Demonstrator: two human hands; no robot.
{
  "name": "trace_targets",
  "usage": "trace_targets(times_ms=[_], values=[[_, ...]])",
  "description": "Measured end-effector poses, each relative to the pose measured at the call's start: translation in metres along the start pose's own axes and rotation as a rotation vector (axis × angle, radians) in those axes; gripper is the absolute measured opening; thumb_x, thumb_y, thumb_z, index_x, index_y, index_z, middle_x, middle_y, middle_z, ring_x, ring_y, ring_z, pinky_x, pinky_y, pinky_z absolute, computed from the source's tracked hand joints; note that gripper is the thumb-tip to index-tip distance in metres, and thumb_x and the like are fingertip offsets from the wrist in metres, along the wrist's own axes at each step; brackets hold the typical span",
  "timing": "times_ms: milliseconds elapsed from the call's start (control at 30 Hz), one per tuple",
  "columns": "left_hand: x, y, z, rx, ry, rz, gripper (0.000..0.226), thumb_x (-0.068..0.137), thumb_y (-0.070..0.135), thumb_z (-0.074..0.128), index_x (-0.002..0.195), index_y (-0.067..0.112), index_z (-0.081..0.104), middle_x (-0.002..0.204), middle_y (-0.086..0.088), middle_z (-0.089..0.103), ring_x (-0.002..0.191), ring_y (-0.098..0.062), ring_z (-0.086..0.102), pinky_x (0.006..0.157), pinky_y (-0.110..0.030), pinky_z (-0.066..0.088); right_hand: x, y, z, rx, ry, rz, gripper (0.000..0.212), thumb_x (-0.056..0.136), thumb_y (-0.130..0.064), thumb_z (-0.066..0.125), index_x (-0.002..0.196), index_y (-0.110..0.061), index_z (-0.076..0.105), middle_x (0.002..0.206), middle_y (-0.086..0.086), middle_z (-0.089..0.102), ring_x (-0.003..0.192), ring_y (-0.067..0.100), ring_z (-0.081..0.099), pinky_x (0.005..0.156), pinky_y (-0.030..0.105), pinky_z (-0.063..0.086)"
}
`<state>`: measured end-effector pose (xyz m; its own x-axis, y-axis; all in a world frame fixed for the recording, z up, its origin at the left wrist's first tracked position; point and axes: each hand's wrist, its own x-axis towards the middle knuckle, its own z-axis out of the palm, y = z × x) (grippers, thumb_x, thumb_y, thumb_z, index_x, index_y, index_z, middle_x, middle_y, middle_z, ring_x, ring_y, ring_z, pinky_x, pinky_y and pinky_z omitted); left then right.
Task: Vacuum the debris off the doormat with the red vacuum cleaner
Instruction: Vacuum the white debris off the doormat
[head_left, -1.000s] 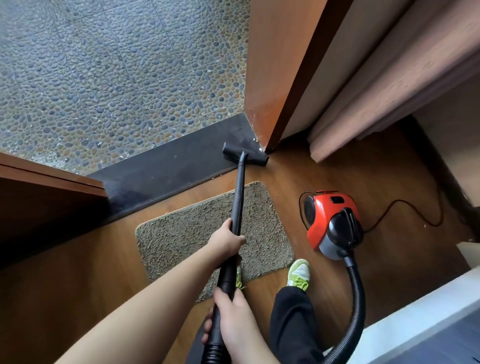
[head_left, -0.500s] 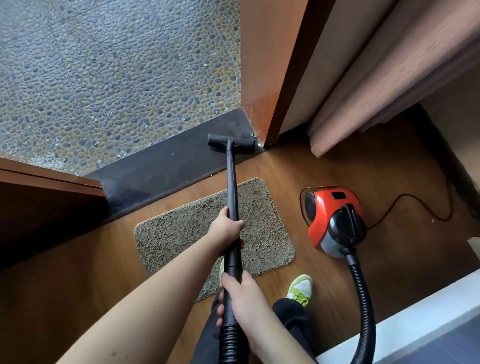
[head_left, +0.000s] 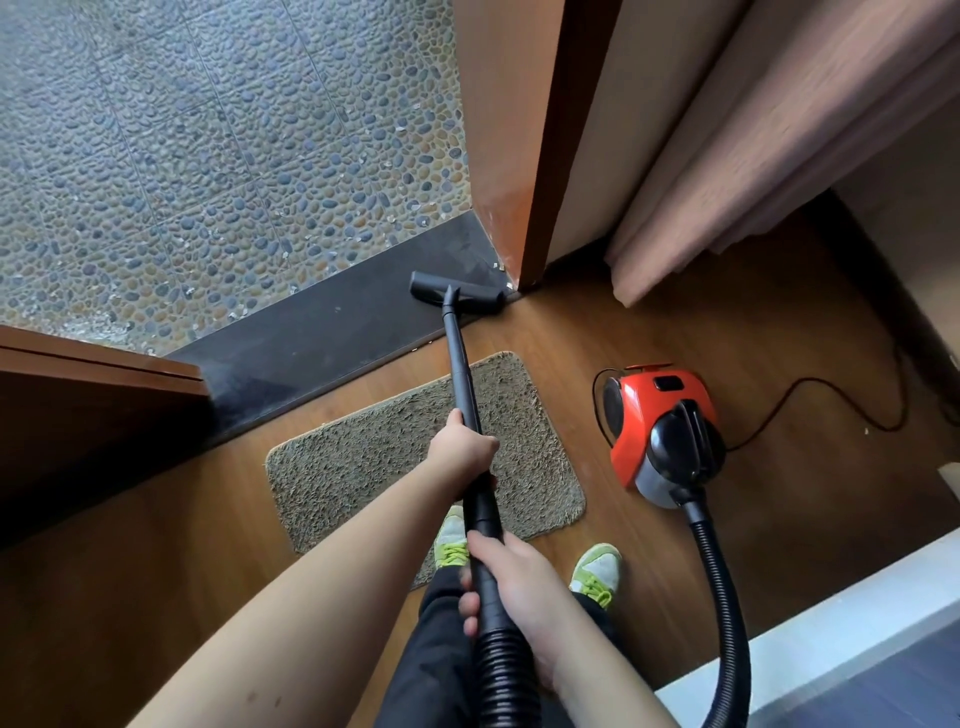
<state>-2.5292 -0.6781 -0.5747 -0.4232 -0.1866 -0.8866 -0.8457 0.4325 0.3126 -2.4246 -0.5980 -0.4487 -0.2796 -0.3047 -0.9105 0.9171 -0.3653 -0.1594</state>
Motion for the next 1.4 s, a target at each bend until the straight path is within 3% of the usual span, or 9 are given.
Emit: trace_targets(times_ms=[133, 233, 367, 533, 700, 867, 1133, 1300, 1400], values=[[-0.007, -0.006, 0.003, -0.044, 0.046, -0.014, 0.071, 0.092, 0.019, 0.060, 0.151, 0.028, 0.023, 0.117, -0.017, 0.055, 0.069, -0.034, 0.068, 0.058, -0.044, 0.062, -0.007, -0.003, -0.008, 0.032, -0.010, 0.018, 0.009, 0.101, -0.013, 0.048, 0.094, -0.010, 0.044, 0.067, 0.009, 0.047, 0.039, 0.014, 0.045, 0.035, 0.020, 0.041], [-0.009, -0.003, 0.006, -0.106, 0.028, -0.009, 0.066, 0.092, 0.016, 0.057, 0.149, 0.029, 0.025, 0.110, -0.015, 0.055, 0.059, -0.029, 0.064, 0.051, -0.037, 0.059, -0.012, -0.006, -0.008, -0.005, 0.005, -0.006, 0.009, 0.101, -0.012, 0.048, 0.095, -0.009, 0.043, 0.066, 0.009, 0.046, 0.039, 0.015, 0.045, 0.035, 0.020, 0.040], [-0.009, 0.005, 0.017, -0.299, -0.055, 0.003, 0.068, 0.092, 0.010, 0.054, 0.149, 0.030, 0.025, 0.112, -0.018, 0.054, 0.042, -0.021, 0.058, 0.045, -0.033, 0.054, -0.018, -0.015, -0.010, -0.143, 0.054, -0.055, 0.008, 0.101, -0.014, 0.047, 0.098, -0.009, 0.042, 0.069, 0.008, 0.045, 0.040, 0.013, 0.046, 0.036, 0.021, 0.042], [-0.004, 0.008, 0.035, -0.425, -0.098, -0.021, 0.068, 0.093, 0.009, 0.053, 0.151, 0.026, 0.020, 0.113, -0.023, 0.053, 0.041, -0.021, 0.058, 0.041, -0.029, 0.050, -0.022, -0.029, -0.027, -0.355, 0.119, -0.091, 0.011, 0.099, -0.016, 0.051, 0.101, -0.007, 0.046, 0.068, 0.007, 0.047, 0.040, 0.013, 0.048, 0.036, 0.024, 0.043], [-0.007, 0.013, 0.052, -0.489, -0.128, -0.017, 0.066, 0.095, 0.010, 0.052, 0.151, 0.024, 0.019, 0.104, -0.014, 0.052, 0.043, -0.020, 0.059, 0.041, -0.028, 0.050, -0.027, -0.036, -0.040, -0.461, 0.169, -0.096, 0.012, 0.099, -0.017, 0.052, 0.102, -0.006, 0.047, 0.072, 0.009, 0.048, 0.038, 0.013, 0.048, 0.034, 0.024, 0.044], [-0.012, 0.013, 0.061, -0.557, -0.146, -0.029, 0.061, 0.097, 0.009, 0.051, 0.148, 0.021, 0.021, 0.097, -0.016, 0.049, 0.045, -0.020, 0.057, 0.040, -0.027, 0.050, -0.025, -0.036, -0.046, -0.655, 0.256, -0.111, 0.019, 0.097, -0.022, 0.055, 0.105, -0.005, 0.047, 0.074, 0.008, 0.052, 0.036, 0.013, 0.052, 0.039, 0.029, 0.050], [-0.012, 0.018, 0.066, -0.608, -0.174, -0.037, 0.068, 0.092, 0.003, 0.054, 0.147, 0.025, 0.019, 0.100, -0.018, 0.050, 0.044, -0.023, 0.057, 0.042, -0.030, 0.051, -0.028, -0.048, -0.062, -0.398, 0.133, -0.075, 0.011, 0.100, -0.014, 0.052, 0.098, -0.005, 0.046, 0.069, 0.009, 0.048, 0.042, 0.014, 0.048, 0.035, 0.024, 0.043], [-0.010, 0.025, 0.074, -0.593, -0.165, -0.052, 0.069, 0.092, 0.006, 0.055, 0.147, 0.025, 0.019, 0.104, -0.017, 0.051, 0.044, -0.025, 0.057, 0.045, -0.032, 0.054, -0.029, -0.056, -0.076, -0.368, 0.105, -0.049, 0.012, 0.100, -0.015, 0.053, 0.098, -0.005, 0.045, 0.070, 0.009, 0.049, 0.043, 0.014, 0.049, 0.036, 0.024, 0.043], [-0.010, 0.031, 0.078, -0.579, -0.163, -0.063, 0.072, 0.088, 0.009, 0.059, 0.145, 0.028, 0.021, 0.103, -0.015, 0.052, 0.057, -0.030, 0.062, 0.058, -0.042, 0.061, -0.029, -0.063, -0.083, -0.366, 0.087, -0.043, 0.013, 0.100, -0.015, 0.053, 0.095, -0.006, 0.045, 0.068, 0.008, 0.050, 0.044, 0.014, 0.049, 0.036, 0.024, 0.043]])
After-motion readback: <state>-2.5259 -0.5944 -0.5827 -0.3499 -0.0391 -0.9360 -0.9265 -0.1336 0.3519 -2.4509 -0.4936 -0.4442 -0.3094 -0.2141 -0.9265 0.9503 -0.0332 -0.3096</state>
